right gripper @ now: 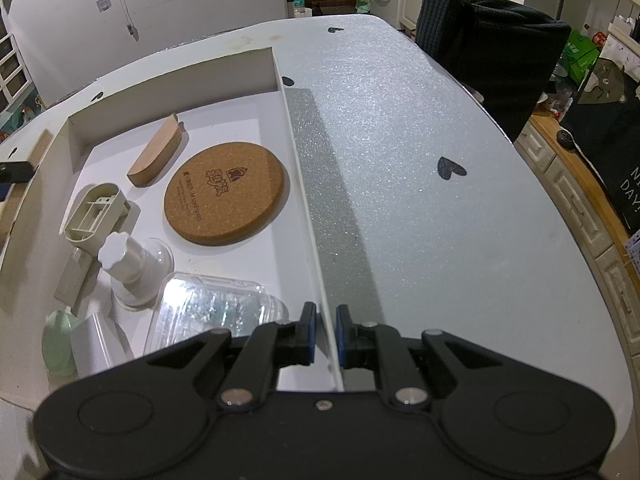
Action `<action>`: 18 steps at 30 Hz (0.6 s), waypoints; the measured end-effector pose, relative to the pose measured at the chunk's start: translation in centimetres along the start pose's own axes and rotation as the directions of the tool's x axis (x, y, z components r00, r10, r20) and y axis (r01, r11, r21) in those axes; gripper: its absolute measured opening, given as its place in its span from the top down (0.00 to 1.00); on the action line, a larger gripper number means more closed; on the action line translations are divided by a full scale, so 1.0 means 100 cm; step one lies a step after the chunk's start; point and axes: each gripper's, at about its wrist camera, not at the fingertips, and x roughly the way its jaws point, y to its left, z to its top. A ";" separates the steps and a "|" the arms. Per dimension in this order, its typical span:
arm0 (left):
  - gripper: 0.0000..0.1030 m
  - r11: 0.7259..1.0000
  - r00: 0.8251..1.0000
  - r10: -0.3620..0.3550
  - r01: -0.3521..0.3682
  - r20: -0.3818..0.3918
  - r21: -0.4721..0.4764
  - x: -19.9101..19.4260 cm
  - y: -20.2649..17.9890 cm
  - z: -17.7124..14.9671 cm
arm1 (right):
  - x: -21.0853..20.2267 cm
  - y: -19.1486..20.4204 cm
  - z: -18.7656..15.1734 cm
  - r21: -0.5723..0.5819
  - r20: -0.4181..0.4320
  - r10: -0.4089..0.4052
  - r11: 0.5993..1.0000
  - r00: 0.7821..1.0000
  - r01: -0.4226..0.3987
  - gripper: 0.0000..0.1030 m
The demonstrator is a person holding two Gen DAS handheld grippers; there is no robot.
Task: Organize rigid objects
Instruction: 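Carry the popsicle stick over the tray with the left tool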
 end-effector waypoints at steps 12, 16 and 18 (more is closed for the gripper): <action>0.66 0.999 0.999 0.041 -0.041 -0.014 0.017 0.035 -0.012 0.012 | 0.000 -0.001 0.000 -0.003 0.000 0.003 1.000 1.000 -0.003 0.89; 0.58 0.999 0.999 0.042 -0.041 -0.029 0.022 0.040 -0.011 0.011 | 0.000 -0.001 0.000 -0.003 0.000 0.003 1.000 1.000 -0.003 0.89; 0.51 0.999 0.999 0.026 -0.025 -0.030 0.024 0.040 -0.011 0.011 | 0.000 -0.001 0.000 -0.003 0.000 0.003 1.000 1.000 -0.003 0.89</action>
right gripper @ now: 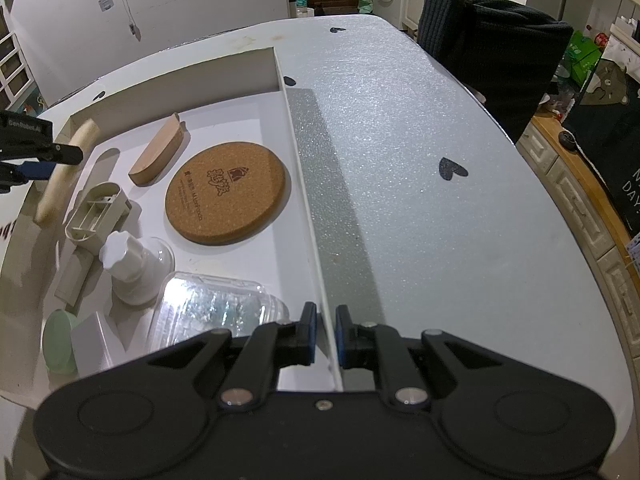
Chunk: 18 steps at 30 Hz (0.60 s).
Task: Organize rigid objects
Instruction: 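Carry the popsicle stick over the tray with the left tool, then lower the stick into the tray and open the left tool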
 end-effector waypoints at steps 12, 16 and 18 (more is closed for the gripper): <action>0.13 0.995 0.999 -0.044 0.042 0.023 0.088 -0.027 -0.017 -0.004 | 0.000 0.000 0.000 -0.002 -0.001 -0.001 1.000 1.000 0.001 0.89; 0.06 0.993 0.998 -0.062 0.059 0.030 0.107 -0.039 -0.023 -0.007 | 0.000 0.000 0.000 -0.003 -0.001 -0.001 1.000 1.000 0.001 0.89; 0.04 0.991 0.997 -0.070 0.065 0.040 0.117 -0.047 -0.024 -0.008 | 0.000 0.000 0.000 -0.002 -0.001 -0.001 1.000 1.000 0.001 0.89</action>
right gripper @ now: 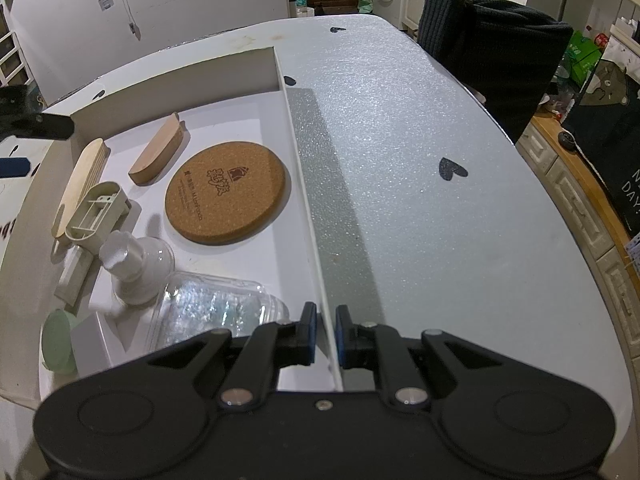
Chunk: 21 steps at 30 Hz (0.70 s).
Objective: Organize rigid objects
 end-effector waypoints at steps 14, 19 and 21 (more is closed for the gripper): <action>0.00 1.000 0.999 -0.001 0.000 0.049 0.022 -0.056 0.014 -0.024 | -0.001 -0.001 -0.002 0.022 0.014 -0.002 1.000 1.000 0.002 0.88; 0.00 1.000 0.998 -0.010 0.008 0.065 0.019 -0.070 0.018 -0.037 | -0.003 -0.001 0.002 0.038 -0.004 0.006 0.999 1.000 -0.006 0.83; 0.00 1.000 0.996 -0.007 0.006 0.084 0.019 -0.078 0.018 -0.042 | -0.011 0.002 0.005 0.027 0.023 0.024 0.999 0.999 -0.024 0.72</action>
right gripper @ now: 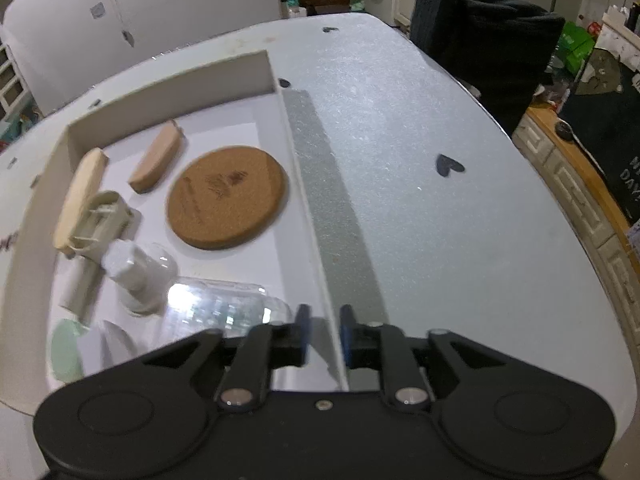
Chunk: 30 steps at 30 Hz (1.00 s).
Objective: Organize rigid objects
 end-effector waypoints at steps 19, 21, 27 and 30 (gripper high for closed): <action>0.00 0.995 0.978 0.100 -0.098 0.181 -0.017 -0.097 -0.036 -0.039 | -0.146 0.007 -0.002 -0.146 0.381 0.138 0.985 0.914 -0.089 0.26; 0.00 0.993 0.973 0.120 -0.119 0.198 -0.015 -0.108 -0.044 -0.048 | -0.157 0.002 -0.009 -0.160 0.398 0.141 0.984 0.907 -0.083 0.22; 0.00 0.989 0.964 0.146 -0.147 0.223 -0.013 -0.136 -0.062 -0.077 | -0.179 -0.012 -0.034 -0.187 0.421 0.157 0.979 0.893 -0.084 0.13; 0.00 0.987 0.959 0.160 -0.162 0.234 -0.012 -0.148 -0.069 -0.092 | -0.187 -0.017 -0.047 -0.190 0.432 0.160 0.978 0.888 -0.083 0.11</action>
